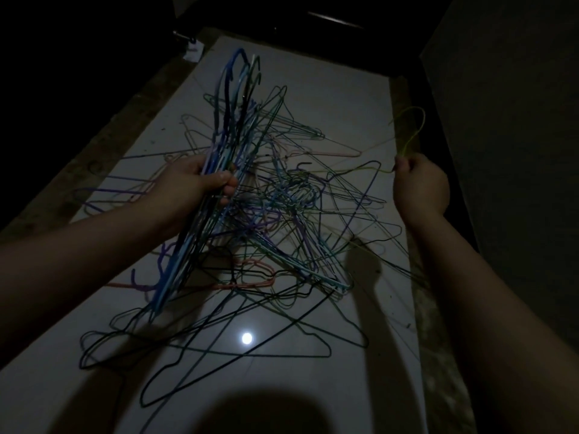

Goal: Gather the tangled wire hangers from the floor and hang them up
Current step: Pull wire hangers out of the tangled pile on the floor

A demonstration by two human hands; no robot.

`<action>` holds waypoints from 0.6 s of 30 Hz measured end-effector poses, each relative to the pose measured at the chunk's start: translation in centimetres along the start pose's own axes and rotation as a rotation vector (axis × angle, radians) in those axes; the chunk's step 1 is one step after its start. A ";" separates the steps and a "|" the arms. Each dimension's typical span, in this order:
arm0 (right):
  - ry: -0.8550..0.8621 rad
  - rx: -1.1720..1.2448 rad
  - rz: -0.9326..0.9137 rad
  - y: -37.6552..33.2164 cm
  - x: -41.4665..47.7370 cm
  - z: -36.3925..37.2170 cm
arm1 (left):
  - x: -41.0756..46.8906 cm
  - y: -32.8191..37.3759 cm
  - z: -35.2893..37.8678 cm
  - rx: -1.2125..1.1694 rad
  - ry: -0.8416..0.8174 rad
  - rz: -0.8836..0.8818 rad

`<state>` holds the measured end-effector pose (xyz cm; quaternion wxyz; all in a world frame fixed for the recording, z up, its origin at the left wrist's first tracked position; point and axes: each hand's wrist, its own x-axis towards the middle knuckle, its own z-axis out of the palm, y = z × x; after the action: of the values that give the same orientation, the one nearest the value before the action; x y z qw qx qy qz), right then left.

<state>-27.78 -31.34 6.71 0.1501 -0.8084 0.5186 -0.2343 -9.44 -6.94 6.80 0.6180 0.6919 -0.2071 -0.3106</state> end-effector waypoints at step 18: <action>-0.204 0.772 -0.036 -8.3 -3.6 -0.6 | 0.2 2.4 2.2 -0.186 0.037 0.013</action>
<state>-23.01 -24.60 10.48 0.4896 -0.7206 0.3607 -0.3329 -10.54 -9.02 8.99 0.6851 0.6359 -0.1705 -0.3119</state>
